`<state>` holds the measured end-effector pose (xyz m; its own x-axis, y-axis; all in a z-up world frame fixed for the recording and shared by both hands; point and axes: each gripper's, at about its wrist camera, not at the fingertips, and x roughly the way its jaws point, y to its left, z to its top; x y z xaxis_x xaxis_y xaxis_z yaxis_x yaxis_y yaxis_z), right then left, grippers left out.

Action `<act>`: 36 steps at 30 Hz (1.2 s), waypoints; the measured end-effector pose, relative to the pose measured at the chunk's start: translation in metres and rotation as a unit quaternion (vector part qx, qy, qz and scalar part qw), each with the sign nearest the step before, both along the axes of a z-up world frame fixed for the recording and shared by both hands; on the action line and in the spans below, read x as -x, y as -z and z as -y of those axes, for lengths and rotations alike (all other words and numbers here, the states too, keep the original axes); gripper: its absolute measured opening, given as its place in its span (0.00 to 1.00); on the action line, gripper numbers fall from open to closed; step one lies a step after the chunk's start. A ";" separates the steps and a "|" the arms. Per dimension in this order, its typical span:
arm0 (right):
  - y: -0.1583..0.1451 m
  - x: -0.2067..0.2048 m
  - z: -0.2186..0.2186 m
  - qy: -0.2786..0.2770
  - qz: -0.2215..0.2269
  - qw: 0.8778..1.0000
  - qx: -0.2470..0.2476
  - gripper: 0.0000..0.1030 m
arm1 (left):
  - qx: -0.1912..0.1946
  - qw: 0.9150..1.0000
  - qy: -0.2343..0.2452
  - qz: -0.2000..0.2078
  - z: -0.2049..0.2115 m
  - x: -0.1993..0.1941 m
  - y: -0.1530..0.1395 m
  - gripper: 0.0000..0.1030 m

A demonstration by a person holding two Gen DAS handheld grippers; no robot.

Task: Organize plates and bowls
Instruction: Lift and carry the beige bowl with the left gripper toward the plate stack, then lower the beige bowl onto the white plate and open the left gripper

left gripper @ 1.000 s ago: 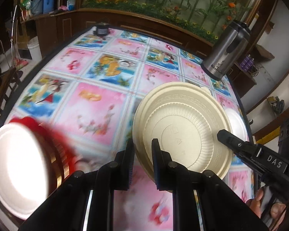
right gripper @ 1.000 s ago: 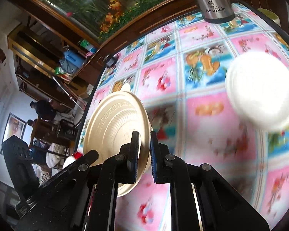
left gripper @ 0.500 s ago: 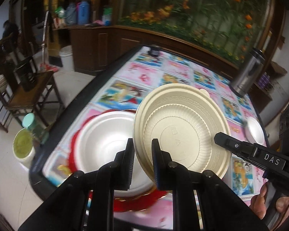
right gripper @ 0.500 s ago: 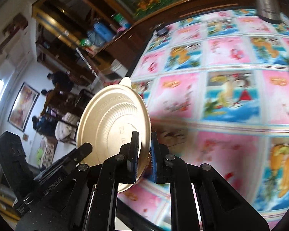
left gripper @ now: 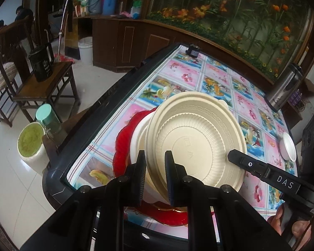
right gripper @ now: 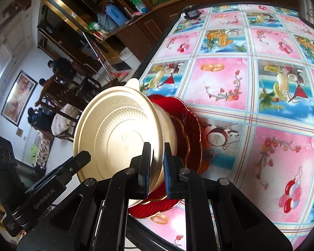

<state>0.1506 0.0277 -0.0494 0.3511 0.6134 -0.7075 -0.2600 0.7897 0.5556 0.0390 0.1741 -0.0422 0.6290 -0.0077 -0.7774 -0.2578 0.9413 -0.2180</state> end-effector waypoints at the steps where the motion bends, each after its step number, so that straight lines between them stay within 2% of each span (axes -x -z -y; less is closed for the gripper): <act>1: 0.002 -0.001 -0.002 0.000 -0.002 1.000 0.002 0.10 | 0.001 1.000 -0.001 -0.002 -0.001 0.000 0.002 0.16; 12: 0.006 0.006 -0.017 -0.002 0.011 1.000 0.029 0.11 | -0.029 1.000 -0.003 -0.006 -0.003 0.002 0.007 0.16; 16: 0.003 0.009 -0.024 -0.003 0.032 0.998 0.052 0.12 | -0.052 0.999 -0.011 -0.007 -0.004 0.004 0.005 0.17; 18: 0.002 0.011 -0.027 -0.004 0.040 0.997 0.064 0.13 | -0.066 0.998 -0.018 -0.006 -0.006 0.005 0.003 0.22; 21: 0.001 0.013 -0.029 -0.005 0.045 0.996 0.071 0.13 | -0.076 0.997 -0.024 -0.001 -0.009 0.008 0.000 0.35; 23: 0.001 0.013 -0.030 -0.011 0.040 0.997 0.067 0.15 | -0.082 0.996 -0.036 0.004 -0.013 0.012 -0.003 0.50; 25: -0.001 0.014 -0.028 -0.010 0.041 0.997 0.067 0.17 | -0.087 0.995 -0.046 0.013 -0.017 0.016 -0.008 0.56; 27: -0.005 0.017 -0.024 -0.005 0.049 0.996 0.070 0.19 | -0.095 0.994 -0.057 0.018 -0.021 0.019 -0.013 0.59; 29: -0.011 0.019 -0.017 -0.001 0.059 0.996 0.061 0.28 | -0.099 0.992 -0.070 0.027 -0.025 0.023 -0.018 0.62; 31: -0.019 0.020 -0.004 0.011 0.071 0.997 0.035 0.42 | -0.097 0.992 -0.079 0.036 -0.029 0.026 -0.023 0.64; 36: -0.027 0.021 0.009 0.018 0.082 0.996 0.009 0.44 | -0.096 0.990 -0.087 0.051 -0.027 0.030 -0.032 0.66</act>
